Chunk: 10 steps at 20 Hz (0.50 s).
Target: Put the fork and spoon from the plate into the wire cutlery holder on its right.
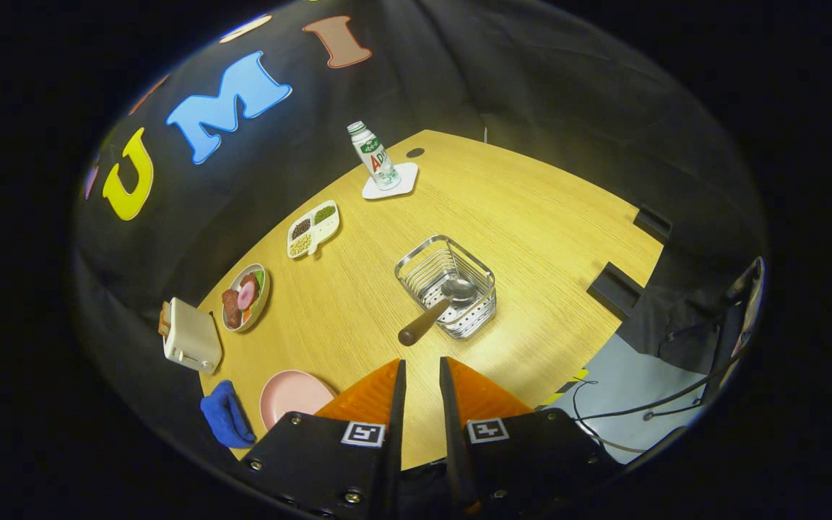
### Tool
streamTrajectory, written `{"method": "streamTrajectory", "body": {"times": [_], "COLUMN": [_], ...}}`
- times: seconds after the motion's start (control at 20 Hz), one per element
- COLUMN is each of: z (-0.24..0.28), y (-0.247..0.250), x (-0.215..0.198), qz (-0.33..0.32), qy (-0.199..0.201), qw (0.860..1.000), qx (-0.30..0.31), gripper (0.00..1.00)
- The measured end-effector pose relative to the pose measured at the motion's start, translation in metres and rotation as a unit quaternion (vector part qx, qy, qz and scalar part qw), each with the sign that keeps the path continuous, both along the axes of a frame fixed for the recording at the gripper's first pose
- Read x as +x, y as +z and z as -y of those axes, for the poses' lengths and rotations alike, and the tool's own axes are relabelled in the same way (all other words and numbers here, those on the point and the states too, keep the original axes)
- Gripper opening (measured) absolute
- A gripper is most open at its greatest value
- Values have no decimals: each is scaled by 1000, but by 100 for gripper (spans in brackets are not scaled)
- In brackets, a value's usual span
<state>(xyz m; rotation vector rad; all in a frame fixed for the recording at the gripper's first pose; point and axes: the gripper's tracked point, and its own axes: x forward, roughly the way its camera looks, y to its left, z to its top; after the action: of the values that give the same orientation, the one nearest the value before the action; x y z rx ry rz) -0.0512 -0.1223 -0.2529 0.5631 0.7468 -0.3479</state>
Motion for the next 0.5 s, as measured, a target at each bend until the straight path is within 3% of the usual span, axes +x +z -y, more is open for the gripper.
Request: {"method": "streamTrajectory", "body": {"times": [0.25, 0.5], "z": [-25, -67], "y": [-5, -14], "x": [8, 22], "qz": [-7, -20], "qy": [31, 91], "qw": [999, 996], "qx": [2, 1], "gripper": [27, 27]}}
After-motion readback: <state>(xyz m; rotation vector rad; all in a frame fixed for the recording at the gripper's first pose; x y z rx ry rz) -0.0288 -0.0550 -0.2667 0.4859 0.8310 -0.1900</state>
